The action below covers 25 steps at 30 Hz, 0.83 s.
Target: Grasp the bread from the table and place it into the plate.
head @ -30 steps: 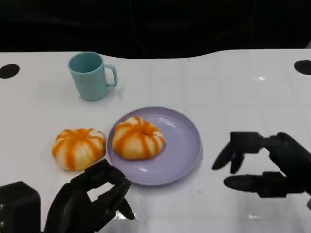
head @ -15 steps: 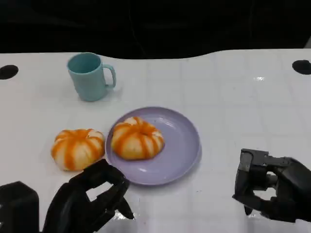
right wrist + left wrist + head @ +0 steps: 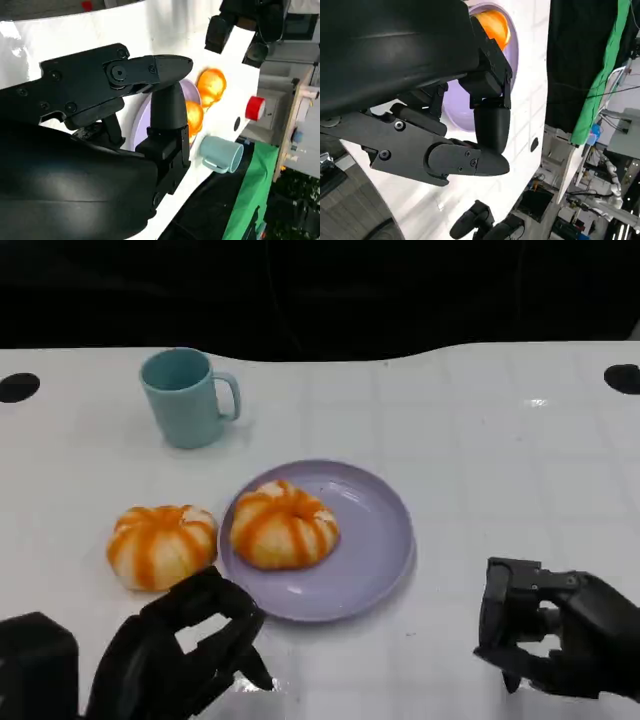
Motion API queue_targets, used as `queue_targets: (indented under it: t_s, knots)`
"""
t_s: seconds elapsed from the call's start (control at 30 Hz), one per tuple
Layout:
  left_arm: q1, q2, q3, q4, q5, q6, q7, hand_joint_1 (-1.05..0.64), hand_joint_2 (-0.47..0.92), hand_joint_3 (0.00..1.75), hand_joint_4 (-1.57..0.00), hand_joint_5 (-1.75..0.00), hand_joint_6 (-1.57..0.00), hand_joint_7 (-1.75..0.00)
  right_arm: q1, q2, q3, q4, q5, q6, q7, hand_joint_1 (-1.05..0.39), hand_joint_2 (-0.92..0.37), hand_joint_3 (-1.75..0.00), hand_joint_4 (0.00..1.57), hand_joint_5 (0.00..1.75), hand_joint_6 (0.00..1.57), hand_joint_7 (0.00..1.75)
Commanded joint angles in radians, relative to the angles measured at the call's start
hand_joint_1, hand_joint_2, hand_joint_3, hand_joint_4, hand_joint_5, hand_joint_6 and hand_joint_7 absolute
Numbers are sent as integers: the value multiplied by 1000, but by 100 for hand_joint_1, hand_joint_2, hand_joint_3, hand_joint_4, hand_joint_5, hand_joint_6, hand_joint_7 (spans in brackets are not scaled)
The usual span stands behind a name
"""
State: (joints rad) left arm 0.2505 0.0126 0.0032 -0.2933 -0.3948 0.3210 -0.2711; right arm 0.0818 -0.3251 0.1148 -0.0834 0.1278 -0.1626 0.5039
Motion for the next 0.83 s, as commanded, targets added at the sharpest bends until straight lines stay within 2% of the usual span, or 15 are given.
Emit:
queue_targets:
  t_s: [0.03, 0.83]
  knots:
    - [-5, 17, 11, 9, -2, -11, -10, -55, 92, 35, -71, -175, -67, -147, -8, 0, -5, 23, 3, -19, 16, -38, -92, -24, 81, 175, 61, 175]
    - [-4, 30, 25, 29, -8, -33, -32, -55, 92, 35, -72, -175, -67, -147, -39, 18, 3, 99, -26, -107, 35, -38, -92, -24, 82, 175, 62, 175]
